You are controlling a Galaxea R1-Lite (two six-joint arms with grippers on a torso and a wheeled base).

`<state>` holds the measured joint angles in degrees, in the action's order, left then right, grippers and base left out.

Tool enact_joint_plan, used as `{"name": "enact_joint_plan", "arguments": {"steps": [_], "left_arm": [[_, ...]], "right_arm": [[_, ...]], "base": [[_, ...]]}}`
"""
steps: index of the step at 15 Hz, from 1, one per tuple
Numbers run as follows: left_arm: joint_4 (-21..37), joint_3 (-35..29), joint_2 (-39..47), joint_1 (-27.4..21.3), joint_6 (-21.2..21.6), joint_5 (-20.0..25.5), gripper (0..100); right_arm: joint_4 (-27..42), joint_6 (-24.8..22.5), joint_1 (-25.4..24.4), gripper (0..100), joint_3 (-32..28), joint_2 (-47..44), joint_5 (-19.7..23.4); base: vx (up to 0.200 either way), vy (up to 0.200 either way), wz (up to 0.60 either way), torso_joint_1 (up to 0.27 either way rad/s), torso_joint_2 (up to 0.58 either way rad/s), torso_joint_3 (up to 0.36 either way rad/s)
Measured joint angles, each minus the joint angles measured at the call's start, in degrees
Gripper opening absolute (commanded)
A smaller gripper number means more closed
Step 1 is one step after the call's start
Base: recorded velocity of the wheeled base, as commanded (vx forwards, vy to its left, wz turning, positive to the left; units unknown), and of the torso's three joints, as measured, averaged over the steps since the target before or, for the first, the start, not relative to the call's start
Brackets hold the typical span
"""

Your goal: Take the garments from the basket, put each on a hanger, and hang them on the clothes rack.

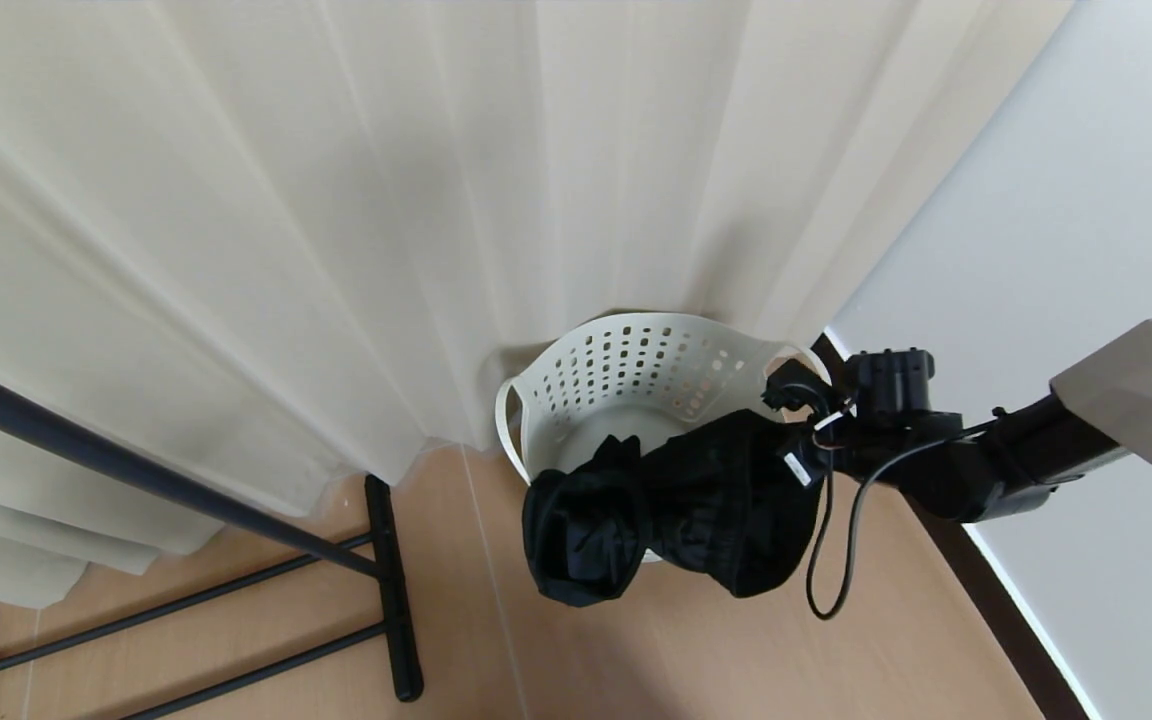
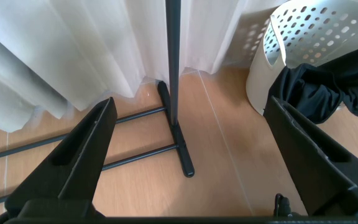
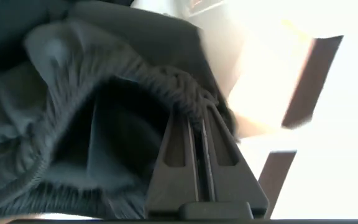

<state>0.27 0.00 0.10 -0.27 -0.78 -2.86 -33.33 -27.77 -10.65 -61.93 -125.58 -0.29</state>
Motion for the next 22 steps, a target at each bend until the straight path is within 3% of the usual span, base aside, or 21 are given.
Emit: {"name": "enact_joint_plan", "arguments": {"steps": [5,9,10,14,22], "left_arm": [[0.0,0.0,0.0,0.0,0.0,0.0,100],[0.0,0.0,0.0,0.0,0.0,0.0,100],[-0.1,0.0,0.0,0.0,0.0,0.0,100],[0.0,0.0,0.0,0.0,0.1,0.1,100],[0.1,-0.1,0.0,0.0,0.0,0.1,100]], "right_arm": [[-4.6,11.3,-5.9,0,15.0,20.2,-3.8],[-5.5,20.9,-16.7,0,23.0,37.8,-7.4],[-5.6,22.1,-19.4,0,24.3,41.0,-9.9],[-5.7,22.3,-22.2,0,24.6,47.0,-11.3],[-5.7,22.0,-21.2,0,24.6,49.3,-11.4]], "base": [[0.0,0.0,0.0,0.0,0.0,0.0],[0.0,0.0,0.0,0.0,0.0,0.0],[0.0,0.0,0.0,0.0,0.0,0.0],[0.0,0.0,0.0,0.0,0.0,0.0],[0.0,0.0,0.0,0.001,0.0,0.047]]}}
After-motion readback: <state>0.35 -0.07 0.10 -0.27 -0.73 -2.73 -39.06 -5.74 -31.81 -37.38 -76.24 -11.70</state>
